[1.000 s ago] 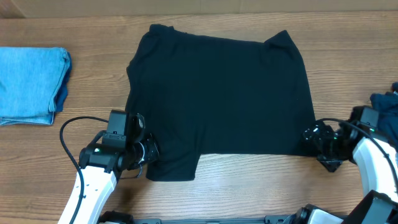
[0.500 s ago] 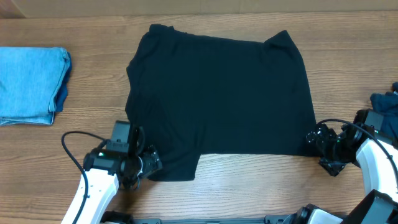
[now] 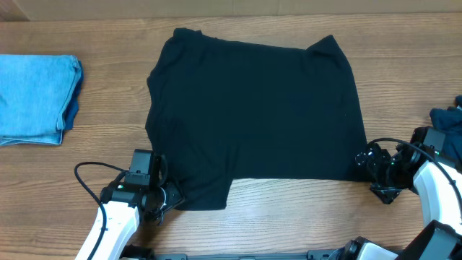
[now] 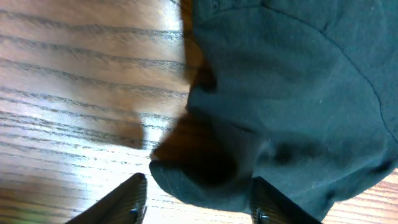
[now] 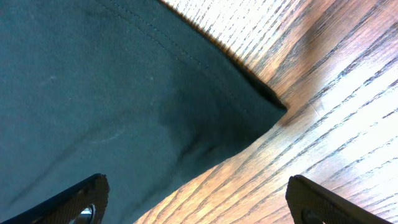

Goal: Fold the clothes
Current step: 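Lift both near hem corners with both grippers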

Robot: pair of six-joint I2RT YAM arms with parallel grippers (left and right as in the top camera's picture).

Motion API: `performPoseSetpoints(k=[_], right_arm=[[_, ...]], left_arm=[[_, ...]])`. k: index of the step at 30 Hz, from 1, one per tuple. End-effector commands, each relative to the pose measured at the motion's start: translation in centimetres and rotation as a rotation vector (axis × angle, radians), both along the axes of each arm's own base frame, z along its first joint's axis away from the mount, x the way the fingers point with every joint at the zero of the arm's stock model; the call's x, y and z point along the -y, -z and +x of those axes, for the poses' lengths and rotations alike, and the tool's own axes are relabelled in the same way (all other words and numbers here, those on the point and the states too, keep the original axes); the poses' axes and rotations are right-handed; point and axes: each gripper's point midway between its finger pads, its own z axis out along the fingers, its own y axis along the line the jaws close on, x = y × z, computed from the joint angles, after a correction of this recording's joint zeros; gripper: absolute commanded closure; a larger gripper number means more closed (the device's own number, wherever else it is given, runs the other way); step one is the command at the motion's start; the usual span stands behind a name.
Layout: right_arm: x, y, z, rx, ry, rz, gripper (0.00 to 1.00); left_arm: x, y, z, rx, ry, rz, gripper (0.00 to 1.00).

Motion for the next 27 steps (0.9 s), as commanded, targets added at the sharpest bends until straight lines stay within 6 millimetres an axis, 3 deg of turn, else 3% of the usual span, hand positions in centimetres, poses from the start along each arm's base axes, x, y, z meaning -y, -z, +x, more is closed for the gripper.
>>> performPoseSetpoints(k=[1, 5, 8, 18, 22, 27], right_arm=[[0.0, -0.2, 0.2, 0.016, -0.004, 0.002, 0.05], [-0.4, -0.3, 0.4, 0.034, -0.028, 0.021, 0.06], [-0.5, -0.4, 0.5, 0.038, -0.028, 0.025, 0.06], [-0.4, -0.4, 0.5, 0.039, -0.029, 0.024, 0.06], [-0.3, -0.3, 0.4, 0.034, -0.03, 0.016, 0.06], [-0.3, -0.3, 0.4, 0.032, -0.03, 0.015, 0.05]], left_arm=[[0.1, 0.2, 0.1, 0.015, 0.009, -0.009, 0.5], [0.2, 1.0, 0.0, 0.028, 0.009, -0.017, 0.49], [0.6, 1.3, 0.3, 0.048, 0.015, -0.045, 0.53], [1.2, 1.1, 0.2, 0.047, 0.024, -0.076, 0.93], [2.0, 0.0, 1.1, 0.073, 0.043, -0.12, 0.96], [2.8, -3.1, 3.0, 0.137, 0.08, -0.149, 0.96]])
